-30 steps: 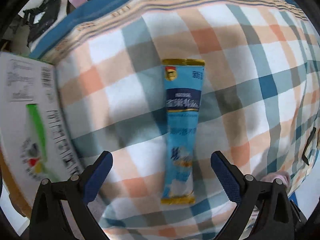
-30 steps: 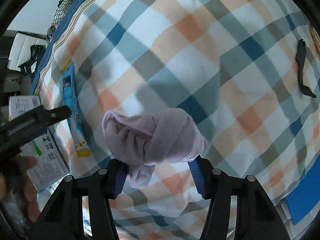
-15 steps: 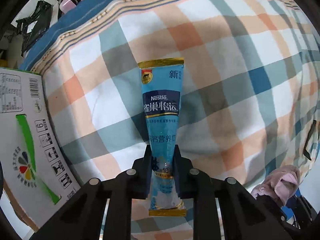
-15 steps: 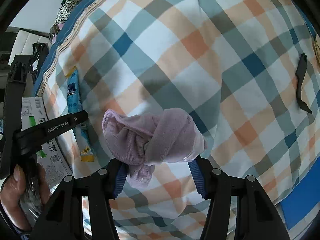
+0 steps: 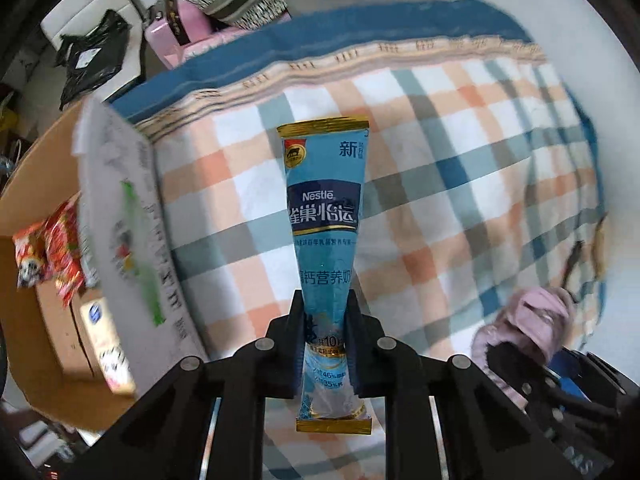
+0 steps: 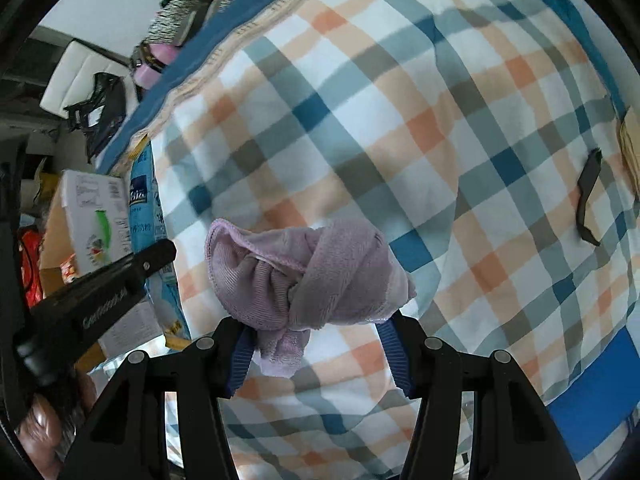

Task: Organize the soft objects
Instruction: 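Carry the drink tube with the left tool while the right tool carries the cloth into the box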

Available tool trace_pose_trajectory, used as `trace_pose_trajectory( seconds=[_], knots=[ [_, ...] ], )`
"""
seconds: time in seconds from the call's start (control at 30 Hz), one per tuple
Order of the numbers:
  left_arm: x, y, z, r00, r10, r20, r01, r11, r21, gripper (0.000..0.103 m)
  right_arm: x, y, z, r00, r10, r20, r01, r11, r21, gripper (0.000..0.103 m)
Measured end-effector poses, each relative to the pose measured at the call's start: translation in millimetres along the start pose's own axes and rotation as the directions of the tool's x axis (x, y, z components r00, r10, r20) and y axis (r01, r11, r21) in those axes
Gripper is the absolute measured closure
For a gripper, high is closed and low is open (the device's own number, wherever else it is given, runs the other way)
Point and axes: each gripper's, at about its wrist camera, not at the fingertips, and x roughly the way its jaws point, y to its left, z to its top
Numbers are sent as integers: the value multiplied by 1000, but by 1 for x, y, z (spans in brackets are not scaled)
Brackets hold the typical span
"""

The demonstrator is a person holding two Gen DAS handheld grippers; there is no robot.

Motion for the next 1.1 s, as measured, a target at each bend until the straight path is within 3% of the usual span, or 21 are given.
trace_pose_trajectory(
  seconds=[0.27, 0.53, 0.83, 1.1],
  knots=[
    [-86, 48, -36, 989, -81, 122, 91, 992, -82, 89, -49, 59, -22, 996, 9, 85, 3, 990, -139, 44],
    [-148, 149, -63, 979, -34, 202, 80, 972, -223, 89, -62, 173, -53, 993, 96, 71, -69, 945, -320, 44],
    [-169, 248, -96, 975, 48, 218, 34, 933, -359, 89, -46, 294, -90, 995, 101, 23, -78, 877, -474, 44],
    [-141, 311, -107, 987, 34, 156, 35, 908, -418, 89, 1, 362, -115, 999, 28, -25, -37, 839, -543, 44]
  ],
)
